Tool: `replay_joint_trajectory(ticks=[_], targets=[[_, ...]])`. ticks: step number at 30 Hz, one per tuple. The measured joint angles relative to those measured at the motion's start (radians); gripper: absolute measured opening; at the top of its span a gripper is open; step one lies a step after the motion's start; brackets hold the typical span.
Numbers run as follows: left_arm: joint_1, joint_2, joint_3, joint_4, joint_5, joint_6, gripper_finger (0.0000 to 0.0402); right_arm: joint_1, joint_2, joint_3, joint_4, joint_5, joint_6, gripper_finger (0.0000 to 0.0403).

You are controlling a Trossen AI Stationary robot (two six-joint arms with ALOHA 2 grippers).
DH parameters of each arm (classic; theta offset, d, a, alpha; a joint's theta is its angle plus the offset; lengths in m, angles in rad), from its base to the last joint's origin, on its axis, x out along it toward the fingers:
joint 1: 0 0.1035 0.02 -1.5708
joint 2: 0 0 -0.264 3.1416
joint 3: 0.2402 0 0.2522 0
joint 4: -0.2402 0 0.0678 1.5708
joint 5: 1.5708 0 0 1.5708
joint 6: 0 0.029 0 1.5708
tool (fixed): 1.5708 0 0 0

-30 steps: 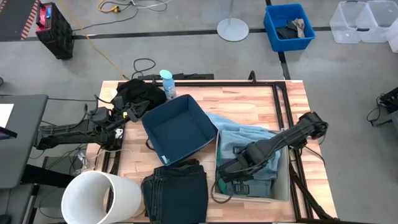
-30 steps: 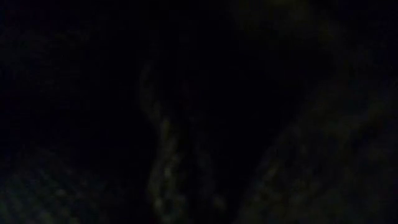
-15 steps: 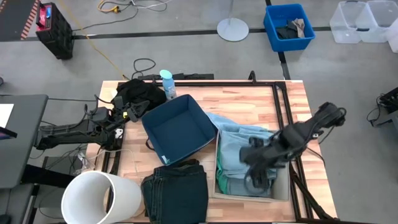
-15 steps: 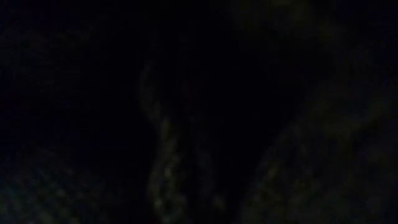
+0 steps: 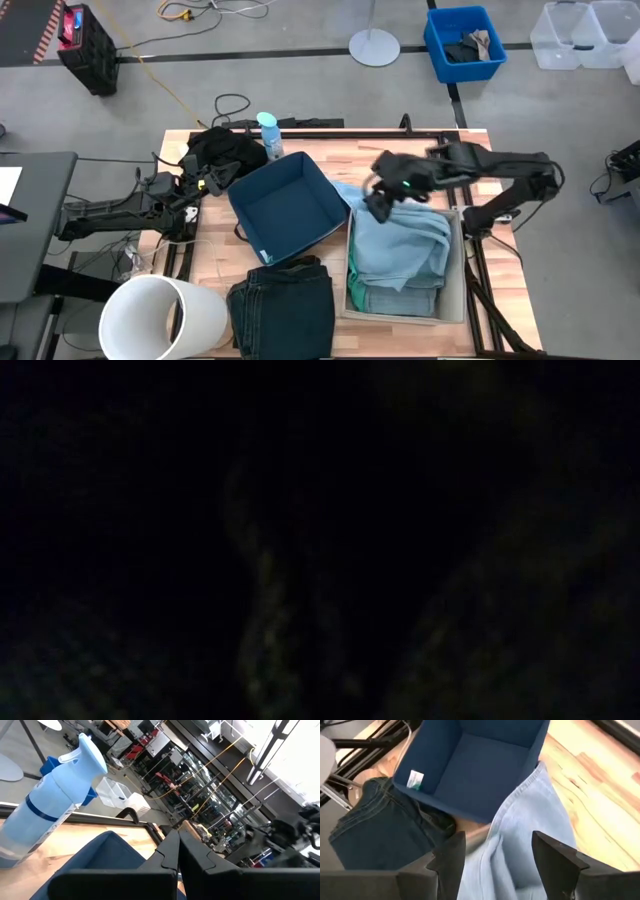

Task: Sort clothes
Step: Put the blue pants into the brown laundry organizer

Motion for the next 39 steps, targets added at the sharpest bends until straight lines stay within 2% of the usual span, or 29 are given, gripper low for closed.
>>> replay_joint_trajectory(ticks=[6,15,28,32,39], targets=[[0.0,0.0,0.0,-0.01,-0.001,0.0,0.0,-0.07,0.11,0.0,0.104,-0.062,-0.095,0.0239],[0.0,0.0,0.0,-0.022,-0.001,0.0,0.0,-0.113,0.23,0.0,0.079,-0.135,-0.133,0.0239],[0.0,0.0,0.0,-0.023,-0.001,0.0,0.0,-0.141,0.341,0.0,-0.018,-0.115,-0.099,0.023],[0.0,0.0,0.0,-0.022,-0.001,0.0,0.0,-0.146,0.337,0.0,-0.005,-0.114,-0.098,0.0181],[0.0,0.0,0.0,-0.022,-0.001,0.0,0.0,-0.147,0.32,-0.001,-0.015,-0.107,-0.088,0.0023]])
